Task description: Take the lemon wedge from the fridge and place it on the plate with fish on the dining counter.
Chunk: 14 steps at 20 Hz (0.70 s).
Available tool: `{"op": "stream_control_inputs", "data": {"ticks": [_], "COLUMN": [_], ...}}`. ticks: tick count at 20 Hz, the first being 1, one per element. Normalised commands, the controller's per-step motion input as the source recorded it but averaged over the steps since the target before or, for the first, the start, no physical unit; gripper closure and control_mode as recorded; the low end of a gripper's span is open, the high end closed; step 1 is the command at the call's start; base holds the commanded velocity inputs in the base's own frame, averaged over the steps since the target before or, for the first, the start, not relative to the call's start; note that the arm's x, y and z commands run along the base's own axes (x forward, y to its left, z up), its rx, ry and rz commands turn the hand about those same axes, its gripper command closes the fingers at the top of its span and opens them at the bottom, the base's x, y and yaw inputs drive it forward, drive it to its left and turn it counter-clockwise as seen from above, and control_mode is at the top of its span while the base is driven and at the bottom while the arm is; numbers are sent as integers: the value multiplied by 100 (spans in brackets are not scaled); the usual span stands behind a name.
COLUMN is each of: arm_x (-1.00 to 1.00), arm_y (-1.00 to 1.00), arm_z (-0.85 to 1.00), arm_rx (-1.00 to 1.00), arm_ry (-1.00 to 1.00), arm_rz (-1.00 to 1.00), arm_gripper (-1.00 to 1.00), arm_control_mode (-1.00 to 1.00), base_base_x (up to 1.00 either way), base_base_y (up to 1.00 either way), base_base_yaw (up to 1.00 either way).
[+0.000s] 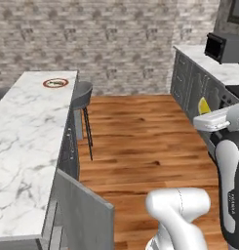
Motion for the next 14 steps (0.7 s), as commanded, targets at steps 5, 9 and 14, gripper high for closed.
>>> {"op": "stream_control_inputs", "data": {"ticks": [5, 9, 14], "arm_x": [0, 0, 0], "arm_y": [0, 0, 0], "arm_z": [0, 0, 0], "arm_rx": [0, 0, 0], "arm_ry": [0, 0, 0], "arm_rz": [0, 0, 0], "arm_gripper": [100, 100, 100], "arm_control_mode": [100, 100, 100], "base_base_x": [1, -1, 40], "base_base_y": [100, 100, 97], "base_base_yaw": [42, 52, 48]}}
